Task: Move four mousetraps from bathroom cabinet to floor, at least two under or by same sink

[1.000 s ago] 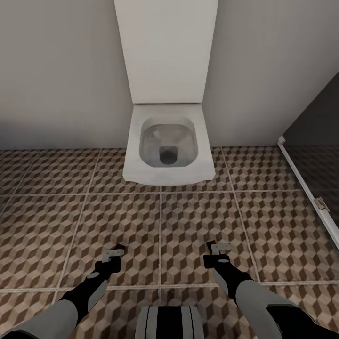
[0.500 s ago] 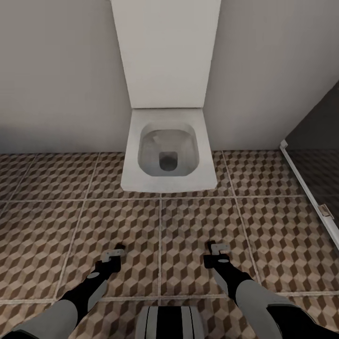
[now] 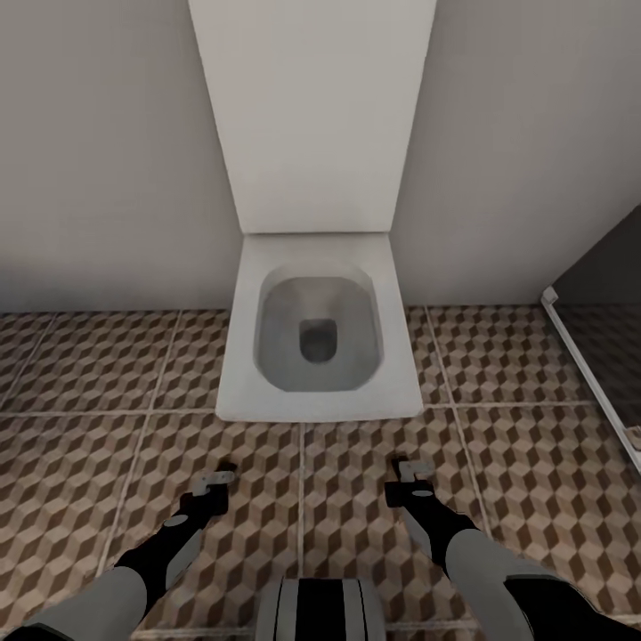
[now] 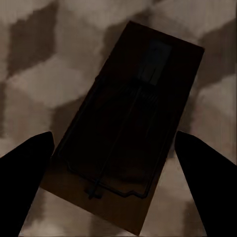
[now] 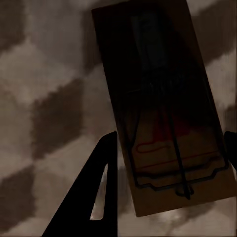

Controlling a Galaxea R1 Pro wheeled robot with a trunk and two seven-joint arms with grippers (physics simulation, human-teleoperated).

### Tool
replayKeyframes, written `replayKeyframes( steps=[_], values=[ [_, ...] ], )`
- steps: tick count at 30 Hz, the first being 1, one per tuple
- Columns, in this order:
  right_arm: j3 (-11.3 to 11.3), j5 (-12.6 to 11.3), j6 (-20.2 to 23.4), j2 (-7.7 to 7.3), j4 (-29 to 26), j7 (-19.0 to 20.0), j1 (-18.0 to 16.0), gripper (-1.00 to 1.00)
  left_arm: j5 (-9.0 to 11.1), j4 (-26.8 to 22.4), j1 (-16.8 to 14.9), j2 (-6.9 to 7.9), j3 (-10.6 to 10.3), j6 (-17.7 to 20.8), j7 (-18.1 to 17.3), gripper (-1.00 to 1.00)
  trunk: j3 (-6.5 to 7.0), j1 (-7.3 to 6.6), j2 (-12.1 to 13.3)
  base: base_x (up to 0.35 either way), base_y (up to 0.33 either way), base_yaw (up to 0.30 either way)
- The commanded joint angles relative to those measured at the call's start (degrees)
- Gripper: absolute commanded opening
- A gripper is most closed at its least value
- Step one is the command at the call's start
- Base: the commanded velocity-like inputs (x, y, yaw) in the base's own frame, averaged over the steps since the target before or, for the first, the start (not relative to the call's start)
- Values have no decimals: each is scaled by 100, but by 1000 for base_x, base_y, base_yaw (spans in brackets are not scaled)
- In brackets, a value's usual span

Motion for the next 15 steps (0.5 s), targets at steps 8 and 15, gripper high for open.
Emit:
replayKeyframes(
  steps=[8, 15],
  values=[
    [-14, 51, 35, 3, -10, -12, 2, -100, 37, -2, -2, 4, -50, -17, 38, -100, -3, 2, -1, 322, 0, 0],
    [-12, 51, 35, 0, -10, -12, 2, -100, 37, -2, -2, 9, -50, -18, 38, -100, -3, 2, -1, 312, 0, 0]
  ],
)
